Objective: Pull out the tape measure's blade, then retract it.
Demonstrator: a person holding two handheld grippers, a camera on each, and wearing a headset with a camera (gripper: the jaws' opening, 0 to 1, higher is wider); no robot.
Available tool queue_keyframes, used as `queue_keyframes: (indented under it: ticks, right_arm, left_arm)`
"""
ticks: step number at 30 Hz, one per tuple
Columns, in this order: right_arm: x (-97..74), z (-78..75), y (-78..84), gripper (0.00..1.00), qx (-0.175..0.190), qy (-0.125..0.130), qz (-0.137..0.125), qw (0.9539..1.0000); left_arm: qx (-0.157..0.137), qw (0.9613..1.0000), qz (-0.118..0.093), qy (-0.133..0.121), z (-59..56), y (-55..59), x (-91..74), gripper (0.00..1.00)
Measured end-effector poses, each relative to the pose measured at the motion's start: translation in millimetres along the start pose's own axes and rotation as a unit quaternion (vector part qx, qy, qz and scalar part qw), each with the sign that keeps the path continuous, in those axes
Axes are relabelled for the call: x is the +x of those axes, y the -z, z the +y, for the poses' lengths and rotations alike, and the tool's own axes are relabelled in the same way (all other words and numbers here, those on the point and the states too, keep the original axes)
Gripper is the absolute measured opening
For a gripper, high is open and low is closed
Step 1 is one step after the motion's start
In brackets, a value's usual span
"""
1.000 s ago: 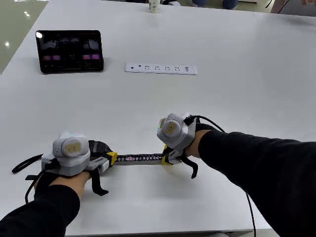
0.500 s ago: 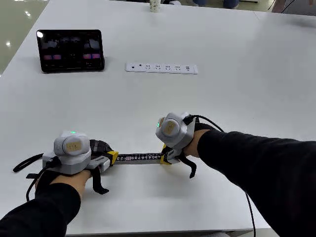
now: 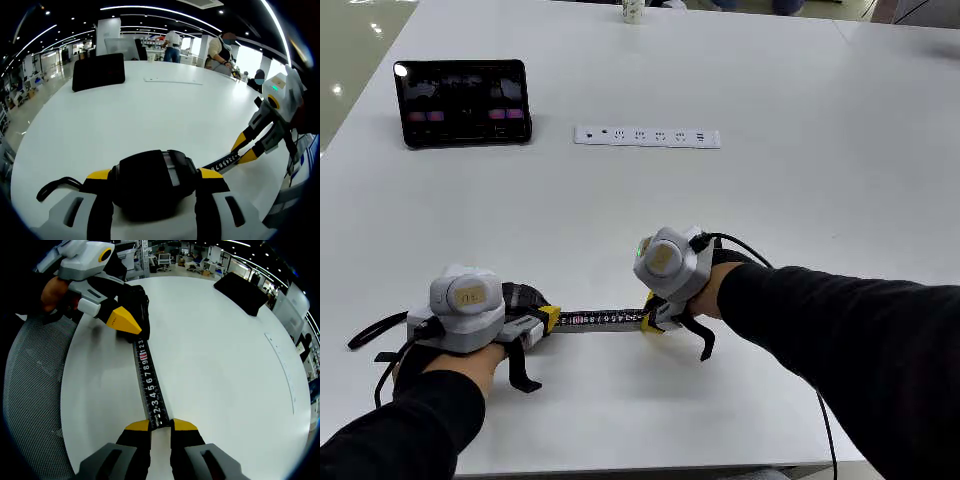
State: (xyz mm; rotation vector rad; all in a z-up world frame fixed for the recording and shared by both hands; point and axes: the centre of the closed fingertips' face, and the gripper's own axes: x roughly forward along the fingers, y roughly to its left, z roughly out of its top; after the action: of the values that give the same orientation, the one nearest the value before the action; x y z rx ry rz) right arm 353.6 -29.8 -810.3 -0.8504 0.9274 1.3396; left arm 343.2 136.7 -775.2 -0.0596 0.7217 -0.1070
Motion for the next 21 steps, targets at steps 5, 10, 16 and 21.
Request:
queue_keyframes:
  ticks: [5, 10, 16, 21]
  right_arm:
    - [0.7, -0.3, -1.2, 0.11, -0.003, 0.0, -0.002, 1.0]
    - [1.4, -0.2, -2.7, 0.11, -0.001, -0.001, -0.002, 1.0]
    - [1.9, 0.1, -3.9, 0.11, -0.001, -0.001, -0.003, 1.0]
    - [2.5, 0.6, -5.3, 0.11, 0.001, 0.0, -0.005, 1.0]
  left_arm:
    - [0.0, 1.0, -0.001, 0.0, 0.9, -0.6, 1.5, 0.61]
    - [0.0, 1.0, -0.001, 0.001, 1.7, -0.7, 2.5, 0.61]
    - [0.0, 1.0, -0.002, 0.0, 2.6, -0.3, 4.0, 0.61]
    - [0.0, 1.0, -0.002, 0.001, 2.9, 0.0, 4.9, 0.61]
